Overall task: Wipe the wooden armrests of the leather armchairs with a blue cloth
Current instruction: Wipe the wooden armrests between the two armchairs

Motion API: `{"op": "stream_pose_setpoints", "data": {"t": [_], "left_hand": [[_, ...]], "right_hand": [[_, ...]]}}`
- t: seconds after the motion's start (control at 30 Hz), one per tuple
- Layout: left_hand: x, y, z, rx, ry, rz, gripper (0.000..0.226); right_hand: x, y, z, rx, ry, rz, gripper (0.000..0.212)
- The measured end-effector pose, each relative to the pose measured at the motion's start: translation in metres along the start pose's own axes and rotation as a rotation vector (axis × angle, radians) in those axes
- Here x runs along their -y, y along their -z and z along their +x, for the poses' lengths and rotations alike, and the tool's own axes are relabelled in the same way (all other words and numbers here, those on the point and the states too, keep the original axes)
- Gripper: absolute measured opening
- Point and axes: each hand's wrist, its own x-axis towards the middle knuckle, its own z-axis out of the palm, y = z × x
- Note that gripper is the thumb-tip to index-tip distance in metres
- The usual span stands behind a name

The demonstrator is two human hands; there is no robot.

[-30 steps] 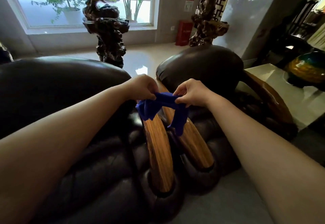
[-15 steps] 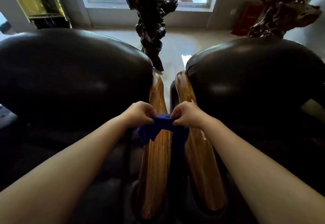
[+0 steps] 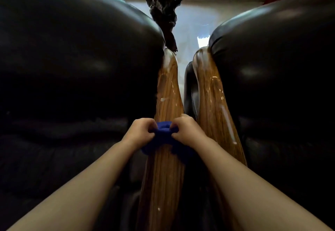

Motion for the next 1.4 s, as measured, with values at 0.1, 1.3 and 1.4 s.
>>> {"op": "stream_pose_setpoints", "data": {"t": [0.1, 1.3, 1.4], "left_hand": [[0.025, -0.016, 0.002, -0.039, 0.022, -0.014, 0.012], [0.06, -0.057, 0.122, -0.079, -0.256, 0.004, 0.057], [0.055, -0.05, 0.146, -0.07, -0.239, 0.05, 0.06]], "right_hand": [[-0.012, -0.024, 0.0, -0.254, -0.067, 0.085, 0.028], [-0.046, -0.043, 0.115, -0.352, 0.054, -0.069, 0.049], [-0.049, -0.031, 0.134, -0.33, 0.029, -0.034, 0.05]]}}
